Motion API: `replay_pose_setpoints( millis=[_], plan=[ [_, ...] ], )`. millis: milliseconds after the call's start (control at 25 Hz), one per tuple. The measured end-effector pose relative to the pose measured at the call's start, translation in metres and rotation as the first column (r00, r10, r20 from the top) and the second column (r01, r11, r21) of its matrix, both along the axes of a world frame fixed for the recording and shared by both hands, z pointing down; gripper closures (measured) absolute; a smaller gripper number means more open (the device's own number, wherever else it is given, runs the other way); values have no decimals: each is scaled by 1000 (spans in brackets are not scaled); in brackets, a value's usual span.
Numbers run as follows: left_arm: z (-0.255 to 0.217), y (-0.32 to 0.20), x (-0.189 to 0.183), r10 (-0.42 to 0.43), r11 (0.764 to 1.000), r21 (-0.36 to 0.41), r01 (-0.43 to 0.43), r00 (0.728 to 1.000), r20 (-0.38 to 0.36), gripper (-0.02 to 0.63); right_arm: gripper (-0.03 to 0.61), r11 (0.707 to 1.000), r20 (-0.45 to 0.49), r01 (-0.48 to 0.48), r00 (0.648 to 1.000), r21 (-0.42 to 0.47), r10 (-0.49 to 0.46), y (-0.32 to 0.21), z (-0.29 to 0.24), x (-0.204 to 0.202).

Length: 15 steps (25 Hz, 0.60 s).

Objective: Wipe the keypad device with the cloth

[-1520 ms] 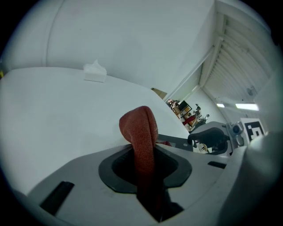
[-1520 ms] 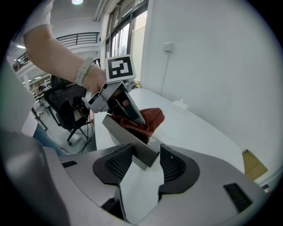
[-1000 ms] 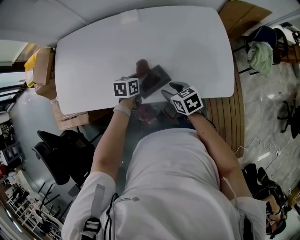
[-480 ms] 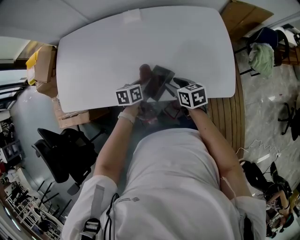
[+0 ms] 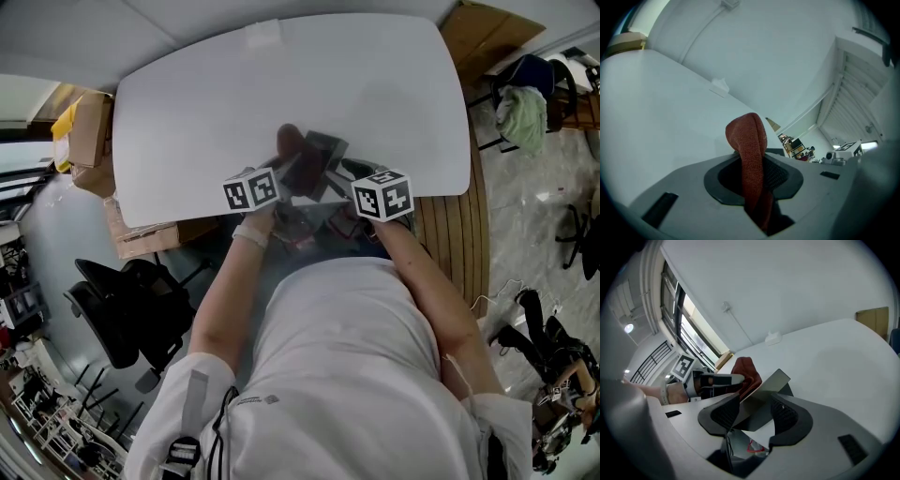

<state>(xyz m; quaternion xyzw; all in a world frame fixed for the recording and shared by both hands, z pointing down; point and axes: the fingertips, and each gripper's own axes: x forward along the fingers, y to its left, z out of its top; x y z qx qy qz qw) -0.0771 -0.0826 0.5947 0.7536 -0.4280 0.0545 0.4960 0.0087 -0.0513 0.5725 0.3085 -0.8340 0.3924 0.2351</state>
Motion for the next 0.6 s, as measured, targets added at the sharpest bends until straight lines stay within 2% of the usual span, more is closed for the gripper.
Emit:
replay_pose_setpoints(
  millis=[120, 240, 400, 520, 600],
  plan=[
    [-13, -14, -2, 24, 999, 43, -23, 999, -28, 522, 375, 999, -30, -23, 999, -34, 22, 1, 6, -1],
    [-22, -22, 10, 117, 992, 61, -113, 992, -53, 522, 362, 995, -19, -58, 998, -85, 57, 2, 13, -5],
    [-29, -23, 39, 257, 965, 70, -251, 962, -94, 522, 360, 991, 9, -61, 998, -120, 62, 2, 16, -13],
    [-35, -22, 56, 317, 948, 83, -308, 939, -130, 522, 359, 994, 3, -37, 999, -105, 38, 2, 16, -15],
    [-33, -22, 63, 349, 936, 82, -341, 930, -115, 522, 356, 995, -1, -24, 1000, -100, 24, 3, 16, -15]
  ],
)
